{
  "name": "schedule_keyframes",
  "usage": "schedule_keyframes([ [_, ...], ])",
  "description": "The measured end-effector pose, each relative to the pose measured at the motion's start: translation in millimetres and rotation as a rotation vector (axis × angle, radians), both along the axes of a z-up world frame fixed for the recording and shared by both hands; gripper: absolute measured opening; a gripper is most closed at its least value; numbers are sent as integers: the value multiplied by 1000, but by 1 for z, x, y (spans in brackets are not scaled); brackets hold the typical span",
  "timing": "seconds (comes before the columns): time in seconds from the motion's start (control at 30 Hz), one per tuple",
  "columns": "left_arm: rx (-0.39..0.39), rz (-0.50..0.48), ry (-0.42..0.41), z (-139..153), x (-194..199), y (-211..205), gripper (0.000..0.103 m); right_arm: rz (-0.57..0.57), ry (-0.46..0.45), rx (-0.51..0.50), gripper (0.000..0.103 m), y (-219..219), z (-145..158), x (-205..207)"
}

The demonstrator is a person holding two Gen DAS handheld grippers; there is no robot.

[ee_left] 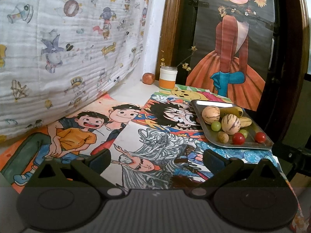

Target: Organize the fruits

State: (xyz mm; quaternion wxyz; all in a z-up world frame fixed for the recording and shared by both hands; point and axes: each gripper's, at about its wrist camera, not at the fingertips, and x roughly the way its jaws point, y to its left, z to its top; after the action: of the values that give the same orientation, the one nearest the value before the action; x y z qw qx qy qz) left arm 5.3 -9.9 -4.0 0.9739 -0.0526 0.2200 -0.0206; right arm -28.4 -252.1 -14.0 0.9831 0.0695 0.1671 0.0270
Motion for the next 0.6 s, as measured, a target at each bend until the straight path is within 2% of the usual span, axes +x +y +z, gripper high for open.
schedule_keyframes([
  [0.6,-13,14,22,0,-1,1,103,12,13,2,102,2,-2,2],
])
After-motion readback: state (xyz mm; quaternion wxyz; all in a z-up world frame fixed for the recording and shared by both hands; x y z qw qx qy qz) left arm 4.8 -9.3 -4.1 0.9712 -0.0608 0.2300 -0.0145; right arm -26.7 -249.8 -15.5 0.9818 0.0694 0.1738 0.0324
